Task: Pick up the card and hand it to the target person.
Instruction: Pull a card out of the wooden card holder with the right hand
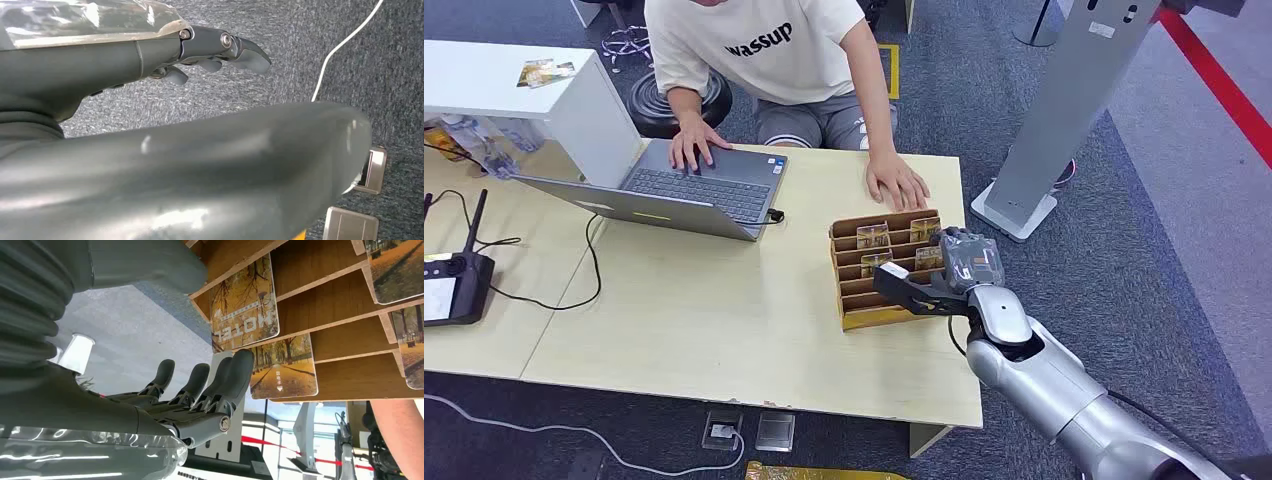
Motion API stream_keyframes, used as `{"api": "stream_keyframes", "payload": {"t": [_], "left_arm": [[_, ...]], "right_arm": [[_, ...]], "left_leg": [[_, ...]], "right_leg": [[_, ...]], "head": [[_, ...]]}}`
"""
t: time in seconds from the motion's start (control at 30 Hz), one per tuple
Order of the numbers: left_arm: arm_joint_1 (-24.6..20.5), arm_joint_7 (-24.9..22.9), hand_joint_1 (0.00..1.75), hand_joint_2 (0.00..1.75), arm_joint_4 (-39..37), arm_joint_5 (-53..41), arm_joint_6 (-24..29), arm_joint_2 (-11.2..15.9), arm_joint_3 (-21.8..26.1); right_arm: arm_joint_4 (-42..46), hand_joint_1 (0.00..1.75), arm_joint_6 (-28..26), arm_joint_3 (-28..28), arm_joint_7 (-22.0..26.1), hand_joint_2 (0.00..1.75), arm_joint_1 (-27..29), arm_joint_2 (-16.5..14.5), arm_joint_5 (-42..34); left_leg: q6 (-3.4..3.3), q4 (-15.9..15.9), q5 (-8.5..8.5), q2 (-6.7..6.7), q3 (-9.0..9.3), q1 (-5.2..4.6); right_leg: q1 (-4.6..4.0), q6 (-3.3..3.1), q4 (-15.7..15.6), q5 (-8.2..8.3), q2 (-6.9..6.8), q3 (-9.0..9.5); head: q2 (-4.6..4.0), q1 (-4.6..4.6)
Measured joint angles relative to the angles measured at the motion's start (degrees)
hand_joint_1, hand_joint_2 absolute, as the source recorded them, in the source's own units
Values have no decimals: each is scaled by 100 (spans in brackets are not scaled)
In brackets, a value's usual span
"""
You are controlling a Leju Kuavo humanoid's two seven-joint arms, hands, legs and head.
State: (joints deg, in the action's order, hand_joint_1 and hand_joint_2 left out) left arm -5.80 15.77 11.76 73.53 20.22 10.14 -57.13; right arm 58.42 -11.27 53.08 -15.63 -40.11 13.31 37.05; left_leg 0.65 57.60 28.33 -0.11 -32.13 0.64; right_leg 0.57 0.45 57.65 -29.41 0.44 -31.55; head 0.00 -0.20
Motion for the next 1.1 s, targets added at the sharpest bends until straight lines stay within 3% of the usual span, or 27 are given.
{"api": "stream_keyframes", "payload": {"t": [0.77,0.87,1.1], "left_arm": [[0,1,0,0,0,1,11,0,-1],[0,1,0,0,0,5,25,0,0],[0,1,0,0,0,20,52,1,0]], "right_arm": [[0,76,50,1,-35,175,-1,7,-53],[0,83,62,2,-34,175,-1,7,-56],[0,120,64,5,0,175,-4,7,-92]], "left_leg": [[0,0,0,0,0,0],[0,0,0,0,0,0],[0,0,0,0,0,0]], "right_leg": [[0,0,0,0,0,0],[0,0,0,0,0,0],[0,0,0,0,0,0]], "head": [[0,2],[0,3],[0,2]]}}
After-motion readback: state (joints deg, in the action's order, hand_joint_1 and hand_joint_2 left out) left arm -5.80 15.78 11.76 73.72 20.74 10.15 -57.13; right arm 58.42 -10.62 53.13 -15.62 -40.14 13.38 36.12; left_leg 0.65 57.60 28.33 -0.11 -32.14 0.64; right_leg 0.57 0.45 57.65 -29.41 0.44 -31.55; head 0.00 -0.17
